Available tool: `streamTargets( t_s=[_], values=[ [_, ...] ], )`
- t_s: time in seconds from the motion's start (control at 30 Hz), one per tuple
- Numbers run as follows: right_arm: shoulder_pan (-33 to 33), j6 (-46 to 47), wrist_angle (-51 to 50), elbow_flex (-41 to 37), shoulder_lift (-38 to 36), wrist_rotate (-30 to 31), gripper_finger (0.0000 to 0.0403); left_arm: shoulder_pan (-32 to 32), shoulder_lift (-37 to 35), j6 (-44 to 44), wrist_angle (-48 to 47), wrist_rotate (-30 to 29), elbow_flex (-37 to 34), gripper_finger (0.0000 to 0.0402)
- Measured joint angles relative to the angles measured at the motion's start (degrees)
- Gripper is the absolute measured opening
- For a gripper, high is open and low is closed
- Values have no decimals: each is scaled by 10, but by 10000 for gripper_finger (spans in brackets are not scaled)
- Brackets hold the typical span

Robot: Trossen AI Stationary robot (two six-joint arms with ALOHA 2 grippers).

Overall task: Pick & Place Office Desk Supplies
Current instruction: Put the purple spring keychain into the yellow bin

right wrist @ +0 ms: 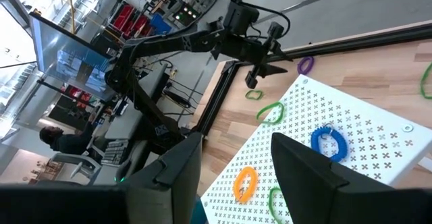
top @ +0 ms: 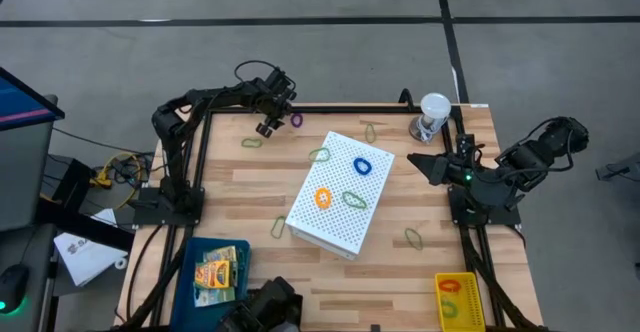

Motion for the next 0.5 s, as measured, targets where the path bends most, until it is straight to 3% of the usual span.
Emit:
streamTargets(
  t_s=[0.5],
  values=[
    [0,10,3,0,0,-1,175,3,-1,-11,4,-3,0,136]
  ],
)
